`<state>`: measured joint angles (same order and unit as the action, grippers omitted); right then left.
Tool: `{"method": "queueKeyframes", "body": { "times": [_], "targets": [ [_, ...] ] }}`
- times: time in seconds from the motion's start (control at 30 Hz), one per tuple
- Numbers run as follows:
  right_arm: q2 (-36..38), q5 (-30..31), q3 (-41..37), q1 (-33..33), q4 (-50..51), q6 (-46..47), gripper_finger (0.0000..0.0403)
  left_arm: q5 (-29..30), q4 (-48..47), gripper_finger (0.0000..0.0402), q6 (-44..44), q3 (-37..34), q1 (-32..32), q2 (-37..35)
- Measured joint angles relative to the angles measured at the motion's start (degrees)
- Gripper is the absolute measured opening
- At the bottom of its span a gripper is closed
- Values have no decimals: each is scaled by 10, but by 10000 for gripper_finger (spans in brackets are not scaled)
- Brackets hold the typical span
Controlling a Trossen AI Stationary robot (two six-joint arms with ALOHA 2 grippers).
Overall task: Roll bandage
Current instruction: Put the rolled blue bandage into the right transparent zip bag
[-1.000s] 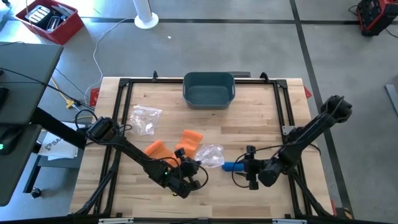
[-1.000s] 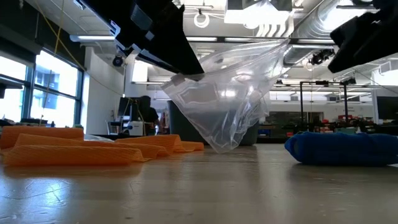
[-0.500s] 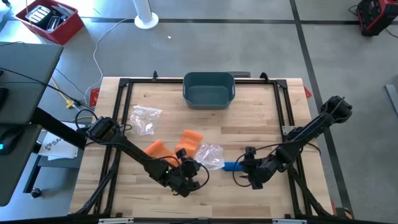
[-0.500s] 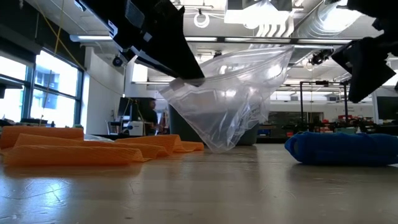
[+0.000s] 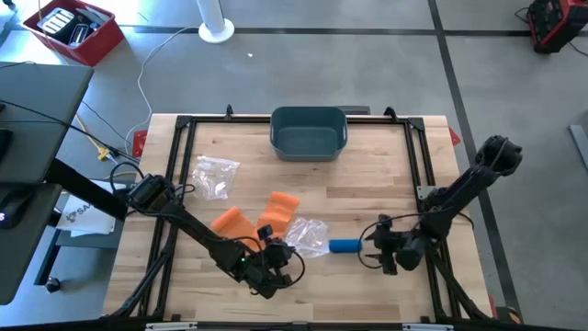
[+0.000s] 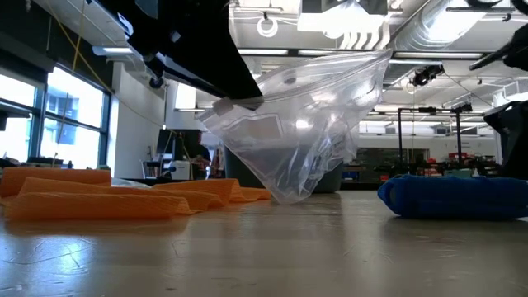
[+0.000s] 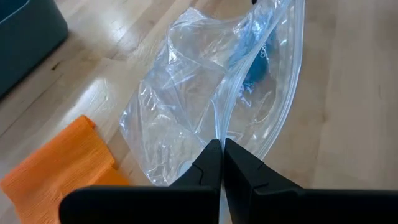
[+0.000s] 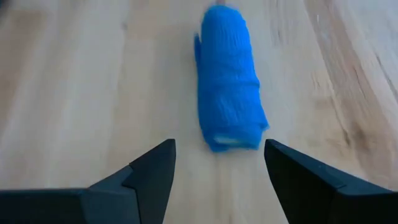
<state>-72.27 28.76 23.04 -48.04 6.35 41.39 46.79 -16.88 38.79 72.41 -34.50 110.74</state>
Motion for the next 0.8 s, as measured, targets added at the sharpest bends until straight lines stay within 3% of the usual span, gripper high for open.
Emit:
{"method": "queueKeyframes", "body": {
  "times": [0.1, 0.27, 0.6, 0.8],
  "targets": [
    [-11, 28, -36, -19, -95, 7, 240, 4, 1, 1, 0, 0, 0, 0],
    [-74, 83, -51, -27, -158, 12, 240, 4, 10, 1, 2, 0, 0, 0],
    [-202, 103, -52, -8, -304, -27, 239, 2, 14, 1, -3, 0, 4, 0],
    [-245, 115, -51, -4, -375, -25, 204, 2, 19, 1, 0, 0, 3, 0]
  ]
}}
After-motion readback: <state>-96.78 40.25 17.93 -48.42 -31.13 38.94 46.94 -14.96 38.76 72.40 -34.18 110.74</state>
